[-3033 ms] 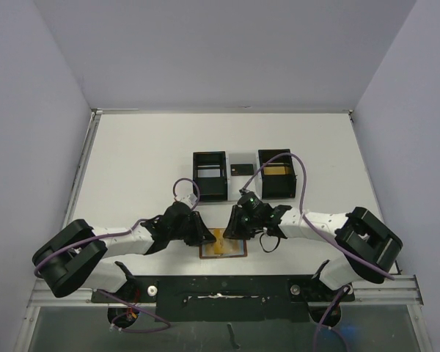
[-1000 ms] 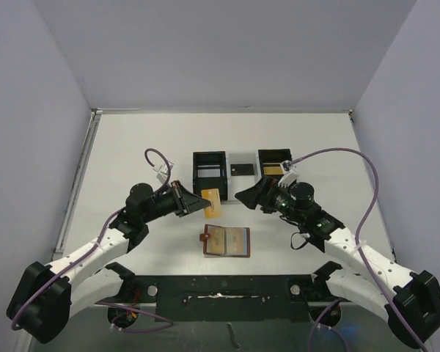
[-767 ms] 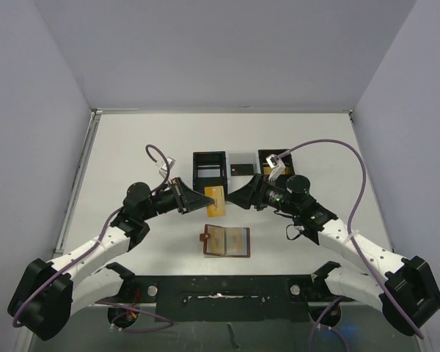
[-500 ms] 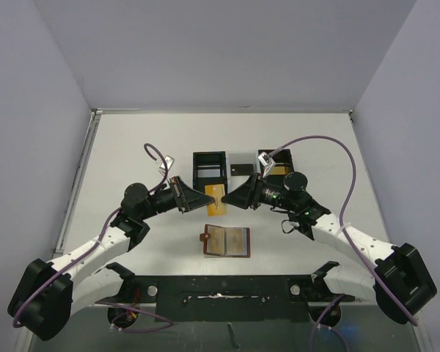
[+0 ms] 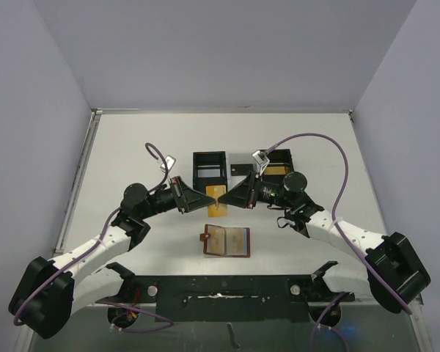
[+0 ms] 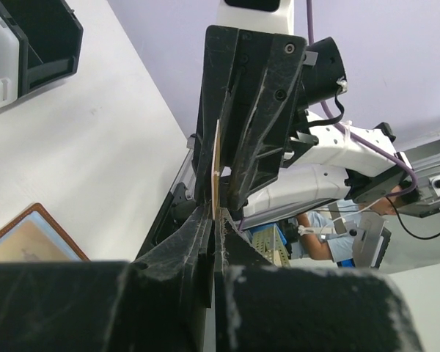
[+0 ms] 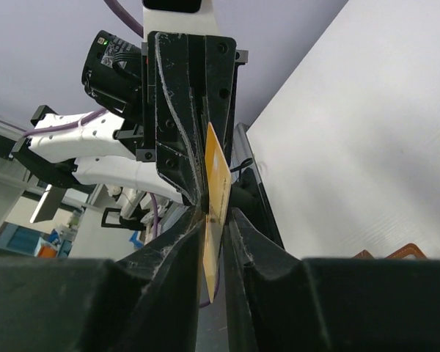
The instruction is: Take the credit cards out of the card holder
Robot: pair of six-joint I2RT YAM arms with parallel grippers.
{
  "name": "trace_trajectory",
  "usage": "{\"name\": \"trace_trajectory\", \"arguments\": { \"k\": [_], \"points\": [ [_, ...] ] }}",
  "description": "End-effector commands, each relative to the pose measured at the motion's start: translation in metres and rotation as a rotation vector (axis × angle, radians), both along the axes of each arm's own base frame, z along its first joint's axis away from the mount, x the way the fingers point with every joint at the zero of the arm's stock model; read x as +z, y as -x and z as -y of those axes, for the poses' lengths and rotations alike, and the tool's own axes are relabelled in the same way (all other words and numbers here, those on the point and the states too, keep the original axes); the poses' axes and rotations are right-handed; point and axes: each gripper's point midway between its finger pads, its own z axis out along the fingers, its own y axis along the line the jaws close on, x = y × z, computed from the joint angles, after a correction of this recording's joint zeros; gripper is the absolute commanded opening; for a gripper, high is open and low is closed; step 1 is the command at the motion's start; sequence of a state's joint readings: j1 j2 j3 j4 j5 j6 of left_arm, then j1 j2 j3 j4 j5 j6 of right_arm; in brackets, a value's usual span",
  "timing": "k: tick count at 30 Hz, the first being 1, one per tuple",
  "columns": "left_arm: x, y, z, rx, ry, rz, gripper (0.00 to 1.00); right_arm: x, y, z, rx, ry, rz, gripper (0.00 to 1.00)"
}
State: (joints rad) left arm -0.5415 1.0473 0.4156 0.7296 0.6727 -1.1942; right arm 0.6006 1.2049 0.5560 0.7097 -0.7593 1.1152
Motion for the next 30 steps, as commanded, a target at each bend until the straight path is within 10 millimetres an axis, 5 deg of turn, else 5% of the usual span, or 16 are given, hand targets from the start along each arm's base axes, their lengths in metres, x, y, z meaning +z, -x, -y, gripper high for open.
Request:
{"name": "trace_trajectory", "arguments": {
  "k": [1,6,10,12,17,25,30],
  "points": [
    [0.021,0.005,-0.001,-0.016,0.06,0.081,0.0,0.017,0.011,-0.004,0.054,-0.055,0.055,0.15],
    [0.019,0.004,-0.003,0.001,0.061,0.07,0.0,0.016,0.013,-0.002,0.054,-0.051,0.059,0.0],
    [0.01,-0.004,-0.005,0.047,0.002,0.06,0.47,0.013,0.006,0.005,0.007,-0.014,0.083,0.0],
    [0.002,-0.01,-0.008,0.087,-0.055,0.054,0.56,0.012,-0.006,0.015,-0.06,0.033,0.106,0.0],
    [-0.019,-0.025,-0.027,0.235,-0.227,0.024,0.64,0.004,-0.044,0.062,-0.309,0.225,0.188,0.0],
    [-0.037,-0.032,-0.058,0.401,-0.366,0.013,0.67,0.02,-0.101,0.165,-0.821,0.609,0.512,0.0],
    [-0.04,-0.033,-0.069,0.44,-0.425,0.032,0.67,0.001,-0.122,0.204,-0.812,1.01,0.816,0.0]
  ]
}}
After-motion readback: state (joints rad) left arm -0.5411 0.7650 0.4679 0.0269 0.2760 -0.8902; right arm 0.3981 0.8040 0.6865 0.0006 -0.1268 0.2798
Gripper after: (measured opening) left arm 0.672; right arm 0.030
